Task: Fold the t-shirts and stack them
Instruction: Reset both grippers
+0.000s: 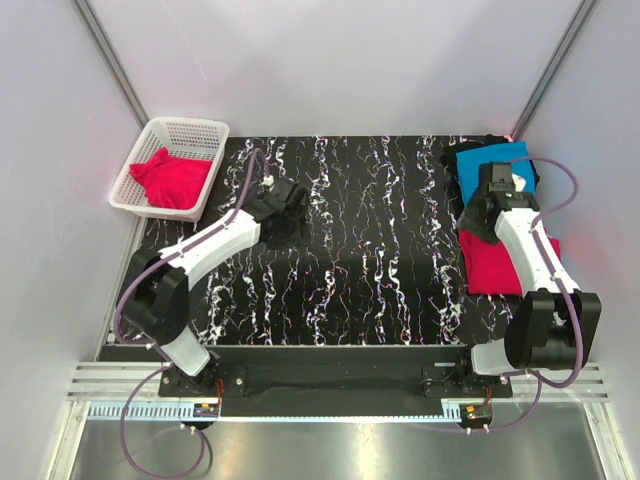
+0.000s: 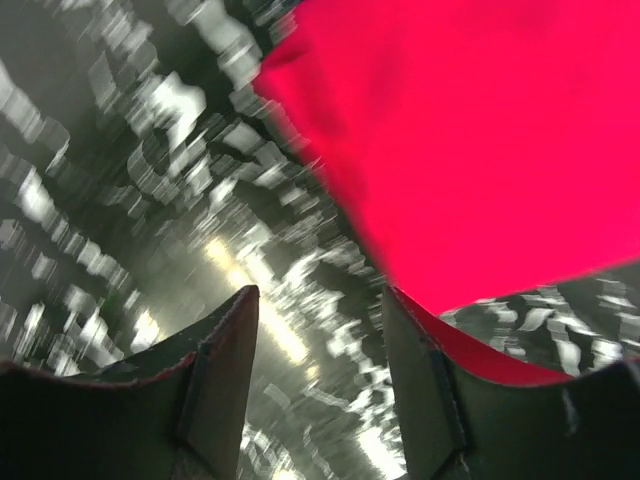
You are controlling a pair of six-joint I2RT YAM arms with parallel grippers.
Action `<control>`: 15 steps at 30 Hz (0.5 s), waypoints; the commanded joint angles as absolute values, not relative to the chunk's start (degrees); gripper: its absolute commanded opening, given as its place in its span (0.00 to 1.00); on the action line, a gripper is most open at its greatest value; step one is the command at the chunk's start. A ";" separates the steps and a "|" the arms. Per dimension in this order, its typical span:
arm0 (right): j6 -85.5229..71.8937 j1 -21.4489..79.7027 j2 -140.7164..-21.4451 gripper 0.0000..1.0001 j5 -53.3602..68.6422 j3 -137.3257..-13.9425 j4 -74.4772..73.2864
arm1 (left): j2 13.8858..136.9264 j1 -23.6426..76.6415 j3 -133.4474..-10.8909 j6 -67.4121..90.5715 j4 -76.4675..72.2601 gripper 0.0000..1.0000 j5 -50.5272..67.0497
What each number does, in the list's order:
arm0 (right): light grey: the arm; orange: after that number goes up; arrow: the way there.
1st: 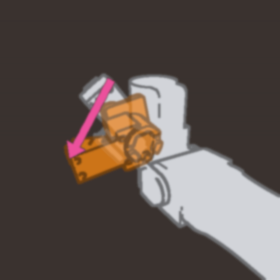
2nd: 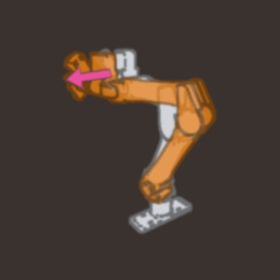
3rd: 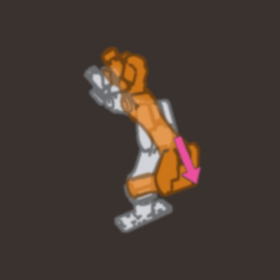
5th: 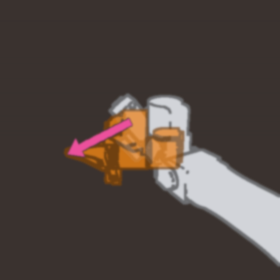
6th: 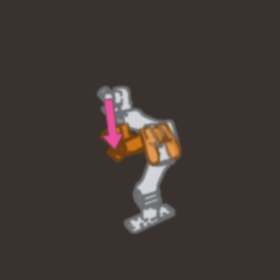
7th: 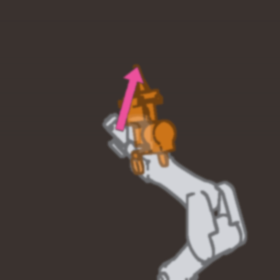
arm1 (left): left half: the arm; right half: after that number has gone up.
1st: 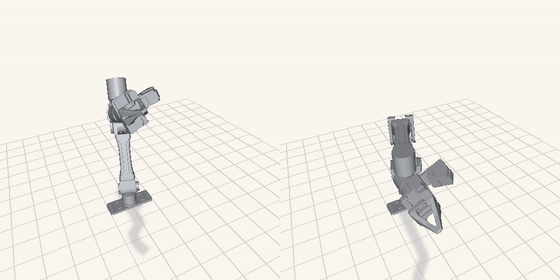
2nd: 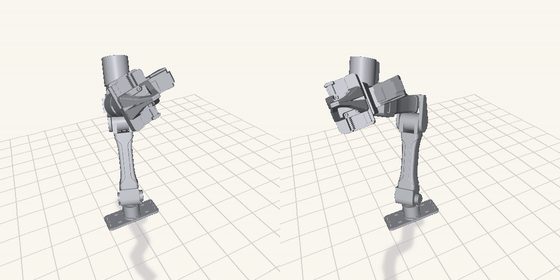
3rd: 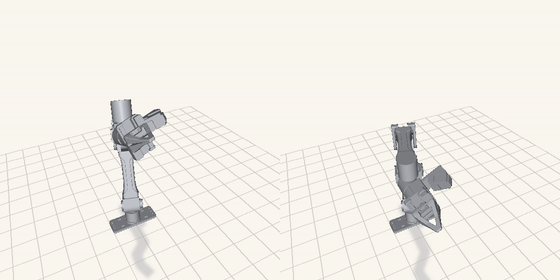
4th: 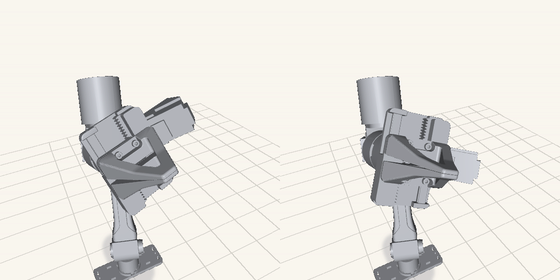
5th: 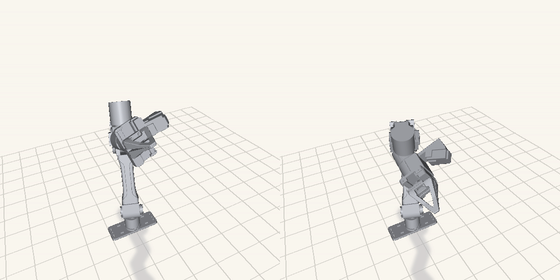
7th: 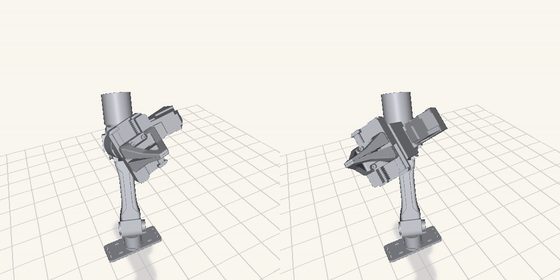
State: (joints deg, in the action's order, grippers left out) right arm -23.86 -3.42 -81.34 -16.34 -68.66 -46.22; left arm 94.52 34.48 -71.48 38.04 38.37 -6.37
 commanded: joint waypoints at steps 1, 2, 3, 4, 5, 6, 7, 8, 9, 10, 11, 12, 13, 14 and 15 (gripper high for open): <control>-22.06 -1.50 -79.37 0.59 -5.73 -66.45 -41.23 | 89.74 31.83 -70.93 38.76 38.85 0.60 -13.62; -22.41 -1.06 -79.37 0.58 -3.89 -65.84 -41.13 | 89.30 31.21 -71.01 38.85 39.02 0.61 -14.75; -22.41 -0.36 -79.19 0.58 -3.08 -65.48 -40.87 | 89.04 30.42 -71.19 38.76 39.46 0.61 -14.85; -22.24 0.17 -79.28 0.57 -1.86 -65.13 -40.52 | 89.03 28.84 -71.45 38.59 39.64 0.61 -14.68; -21.98 1.83 -79.10 0.57 -0.02 -64.69 -39.91 | 89.29 27.96 -72.15 38.50 39.90 0.61 -14.16; -21.89 2.80 -79.10 0.57 2.09 -64.51 -39.55 | 89.56 27.08 -72.68 38.41 40.25 0.61 -13.72; -21.62 4.99 -78.84 0.57 3.24 -64.25 -38.85 | 89.82 24.81 -73.29 38.15 40.43 0.61 -12.93; -21.62 6.05 -78.66 0.57 5.43 -63.55 -38.41 | 90.26 23.57 -74.52 37.97 40.34 0.61 -10.22; -21.80 7.37 -78.40 0.57 6.15 -63.11 -38.15 | 91.39 22.25 -75.23 37.79 40.34 0.61 -8.72; -22.06 9.82 -77.79 0.57 7.28 -62.15 -37.19 | 92.02 19.71 -77.24 37.18 40.34 0.61 -6.26; -22.23 11.32 -77.44 0.57 8.08 -61.62 -36.57 | 93.41 18.56 -78.47 36.92 40.43 0.61 -5.89; -22.41 12.38 -77.17 0.57 8.69 -61.09 -35.87 | 94.04 16.20 -79.70 36.74 40.78 0.61 -5.71; -22.93 14.57 -76.82 0.57 9.14 -60.30 -34.82 | 94.65 15.04 -82.15 36.74 40.87 0.61 -5.54; -23.37 15.29 -76.82 0.57 9.49 -60.12 -34.28 | 95.88 13.99 -83.40 36.56 40.78 0.61 -5.71; -23.64 15.81 -76.90 0.57 9.93 -59.86 -33.76 | 96.58 12.93 -84.89 36.39 40.96 0.62 -6.23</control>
State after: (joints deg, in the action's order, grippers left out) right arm -22.94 13.82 -79.09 5.63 -60.64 -37.85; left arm 95.13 15.66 -79.31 37.60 41.87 -7.68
